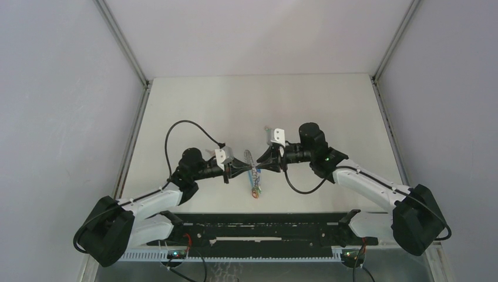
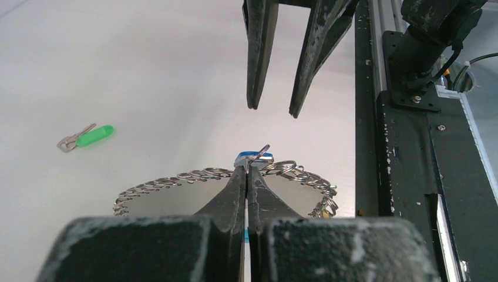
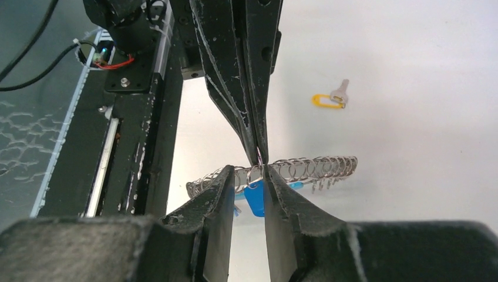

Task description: Put the keys on the keyring

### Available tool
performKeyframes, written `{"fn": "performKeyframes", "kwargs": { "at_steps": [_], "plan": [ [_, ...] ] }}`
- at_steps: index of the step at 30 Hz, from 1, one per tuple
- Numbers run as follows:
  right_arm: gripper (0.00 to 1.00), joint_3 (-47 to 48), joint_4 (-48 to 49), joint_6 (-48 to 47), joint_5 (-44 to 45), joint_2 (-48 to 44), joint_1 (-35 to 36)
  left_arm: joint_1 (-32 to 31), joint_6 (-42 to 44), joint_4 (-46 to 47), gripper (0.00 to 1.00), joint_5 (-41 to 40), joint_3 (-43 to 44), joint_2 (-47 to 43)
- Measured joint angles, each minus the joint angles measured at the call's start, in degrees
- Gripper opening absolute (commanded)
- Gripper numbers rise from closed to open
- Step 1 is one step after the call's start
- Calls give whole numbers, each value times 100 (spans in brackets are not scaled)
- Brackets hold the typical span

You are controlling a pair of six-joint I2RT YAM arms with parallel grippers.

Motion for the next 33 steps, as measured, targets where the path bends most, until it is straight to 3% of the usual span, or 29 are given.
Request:
{"fn": "performKeyframes", "kwargs": {
  "at_steps": [14, 20, 33],
  "plan": [
    [19, -4, -492, -566, 1043, 129, 575, 0, -57, 52, 0, 0, 0, 26],
    [1, -66, -505, -645, 1375, 157, 680, 0, -85, 59, 0, -2, 0, 42],
    [0, -103, -463, -678, 1587, 157, 715, 7, -96, 42, 0, -7, 0, 42]
  ]
}}
